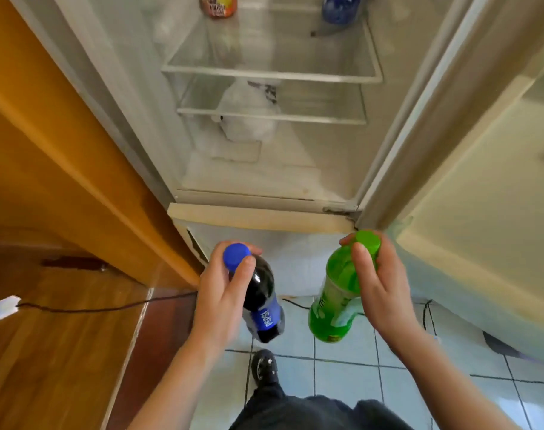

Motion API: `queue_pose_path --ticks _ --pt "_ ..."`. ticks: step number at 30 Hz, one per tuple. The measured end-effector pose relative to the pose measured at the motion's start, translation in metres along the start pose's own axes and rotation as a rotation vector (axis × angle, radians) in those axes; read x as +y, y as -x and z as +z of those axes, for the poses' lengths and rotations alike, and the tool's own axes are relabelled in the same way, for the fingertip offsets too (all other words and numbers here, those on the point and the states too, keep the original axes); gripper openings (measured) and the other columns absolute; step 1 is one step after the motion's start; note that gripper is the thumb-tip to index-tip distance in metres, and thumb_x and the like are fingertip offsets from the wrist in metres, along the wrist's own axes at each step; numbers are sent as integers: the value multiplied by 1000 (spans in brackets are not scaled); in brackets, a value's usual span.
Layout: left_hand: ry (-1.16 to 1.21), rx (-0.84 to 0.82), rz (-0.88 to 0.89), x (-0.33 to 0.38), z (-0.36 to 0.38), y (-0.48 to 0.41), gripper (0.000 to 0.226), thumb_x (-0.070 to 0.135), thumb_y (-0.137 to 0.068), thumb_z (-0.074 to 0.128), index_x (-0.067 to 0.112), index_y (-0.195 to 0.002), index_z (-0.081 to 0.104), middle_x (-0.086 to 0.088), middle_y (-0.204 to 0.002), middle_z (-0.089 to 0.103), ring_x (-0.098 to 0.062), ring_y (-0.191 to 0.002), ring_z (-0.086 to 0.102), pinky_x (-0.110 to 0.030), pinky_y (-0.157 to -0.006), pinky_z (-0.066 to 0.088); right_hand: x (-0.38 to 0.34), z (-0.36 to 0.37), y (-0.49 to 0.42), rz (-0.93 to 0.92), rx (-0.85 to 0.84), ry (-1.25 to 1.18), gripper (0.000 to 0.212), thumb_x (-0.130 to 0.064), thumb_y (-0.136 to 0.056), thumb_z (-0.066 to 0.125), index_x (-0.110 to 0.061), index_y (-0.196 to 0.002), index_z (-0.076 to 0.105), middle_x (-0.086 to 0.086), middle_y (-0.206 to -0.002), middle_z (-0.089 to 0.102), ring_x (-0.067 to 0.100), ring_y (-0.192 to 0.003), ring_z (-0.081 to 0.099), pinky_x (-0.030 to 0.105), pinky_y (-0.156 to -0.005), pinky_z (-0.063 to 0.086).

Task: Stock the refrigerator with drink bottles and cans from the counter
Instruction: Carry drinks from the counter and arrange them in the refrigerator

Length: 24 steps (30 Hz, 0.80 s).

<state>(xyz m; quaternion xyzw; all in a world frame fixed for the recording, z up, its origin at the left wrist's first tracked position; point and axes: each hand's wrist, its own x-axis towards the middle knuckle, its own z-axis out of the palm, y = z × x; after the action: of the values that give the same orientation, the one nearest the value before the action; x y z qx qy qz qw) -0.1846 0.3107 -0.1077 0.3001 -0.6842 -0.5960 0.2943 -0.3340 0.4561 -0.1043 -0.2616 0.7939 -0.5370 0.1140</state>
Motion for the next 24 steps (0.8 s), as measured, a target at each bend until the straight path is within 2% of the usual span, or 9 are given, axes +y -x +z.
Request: queue_pose_path --ticks 2,6,11,15,18,19,22,24 --pt "-33 -33 82 13 -9 -38 25 46 -81 49 28 -95 59 8 -95 66 -6 -87 62 -14 -78 47 -18 14 -30 -63 49 -14 26 -54 -83 37 -35 -89 53 -10 -86 60 -2 -80 57 9 -63 42" --pt "-81 -72 223 38 -22 -96 24 41 -84 47 23 -95 59 12 -94 66 -4 -86 61 -10 -76 45 -55 28 -76 -187 90 -45 18 -45 -86 39 -36 -90 54 -11 -86 61 -5 -82 57 4 -66 40" --pt "37 8 375 82 -27 -163 15 39 -86 48 31 -90 59 3 -92 68 -10 -82 64 -15 -76 47 -102 35 -140 -359 124 -141 26 -42 -87 42 -23 -91 59 -9 -89 60 2 -79 58 10 -67 43" --pt "74 23 491 137 -20 -216 13 40 -86 47 35 -86 58 -1 -85 70 -23 -84 65 -36 -82 49 -139 33 -194 -465 154 -235 27 -42 -87 46 -19 -88 59 -5 -85 60 6 -74 57 20 -67 46" --pt "20 58 599 171 -8 -248 22 38 -86 44 22 -88 59 5 -82 71 -15 -84 64 -26 -82 47 -158 24 -232 -536 205 -291 25 -41 -86 49 -18 -86 59 -9 -81 61 2 -72 56 17 -67 45" --pt "32 71 629 181 -5 -258 20 38 -87 44 24 -88 58 3 -82 71 -17 -83 64 -27 -82 47 -163 21 -245 -564 232 -307 25 -41 -85 50 -17 -85 59 -10 -79 61 1 -72 56 16 -67 45" --pt "107 99 718 207 7 -291 13 37 -89 44 34 -84 56 -4 -79 70 -26 -80 65 -40 -79 49 -178 17 -281 -614 320 -346 28 -42 -84 53 -15 -81 60 -8 -74 60 3 -68 55 21 -65 45" --pt "127 141 742 216 16 -314 14 38 -89 45 34 -81 56 -2 -76 70 -24 -76 65 -39 -77 50 -186 17 -302 -605 379 -336 27 -44 -84 53 -18 -78 58 -13 -71 59 1 -67 53 21 -65 44"
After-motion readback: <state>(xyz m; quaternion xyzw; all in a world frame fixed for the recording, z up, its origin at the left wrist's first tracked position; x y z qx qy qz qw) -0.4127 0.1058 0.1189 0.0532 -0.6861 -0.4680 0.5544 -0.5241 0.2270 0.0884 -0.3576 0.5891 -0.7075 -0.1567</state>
